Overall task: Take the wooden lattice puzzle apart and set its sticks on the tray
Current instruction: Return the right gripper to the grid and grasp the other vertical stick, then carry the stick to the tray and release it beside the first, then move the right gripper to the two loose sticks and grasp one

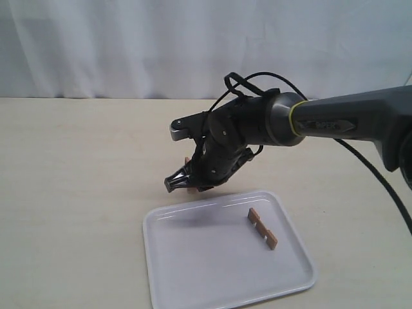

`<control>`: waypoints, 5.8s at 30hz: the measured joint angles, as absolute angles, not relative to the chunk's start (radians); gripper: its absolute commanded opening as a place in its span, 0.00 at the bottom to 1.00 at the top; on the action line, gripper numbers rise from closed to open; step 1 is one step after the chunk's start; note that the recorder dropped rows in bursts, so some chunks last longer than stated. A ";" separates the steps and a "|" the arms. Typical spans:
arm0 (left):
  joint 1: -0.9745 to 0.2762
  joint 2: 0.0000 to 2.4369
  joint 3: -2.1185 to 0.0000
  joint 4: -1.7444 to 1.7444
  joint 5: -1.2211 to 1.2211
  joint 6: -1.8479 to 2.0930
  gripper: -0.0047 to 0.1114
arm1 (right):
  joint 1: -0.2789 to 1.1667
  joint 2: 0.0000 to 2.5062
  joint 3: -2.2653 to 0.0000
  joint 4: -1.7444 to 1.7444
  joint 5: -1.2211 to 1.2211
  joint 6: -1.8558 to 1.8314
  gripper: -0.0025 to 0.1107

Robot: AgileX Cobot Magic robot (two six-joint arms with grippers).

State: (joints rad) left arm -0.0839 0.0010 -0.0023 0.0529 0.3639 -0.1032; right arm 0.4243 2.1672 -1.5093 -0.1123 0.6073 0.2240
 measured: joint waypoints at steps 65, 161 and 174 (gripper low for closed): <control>-0.084 0.001 -0.002 0.053 0.364 -0.103 0.04 | 0.422 1.641 -1.001 -0.098 0.528 0.225 0.42; -0.084 0.001 -0.002 0.053 0.364 -0.103 0.04 | 0.250 2.326 -1.795 0.246 0.932 -0.725 0.06; -0.084 0.001 -0.002 0.053 0.364 -0.103 0.04 | 0.250 2.326 -1.797 0.306 0.964 -0.790 0.06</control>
State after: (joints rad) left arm -0.0839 0.0010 -0.0023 0.0529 0.3639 -0.1032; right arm 0.2498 2.3255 -1.7972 0.3056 0.9641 -0.7902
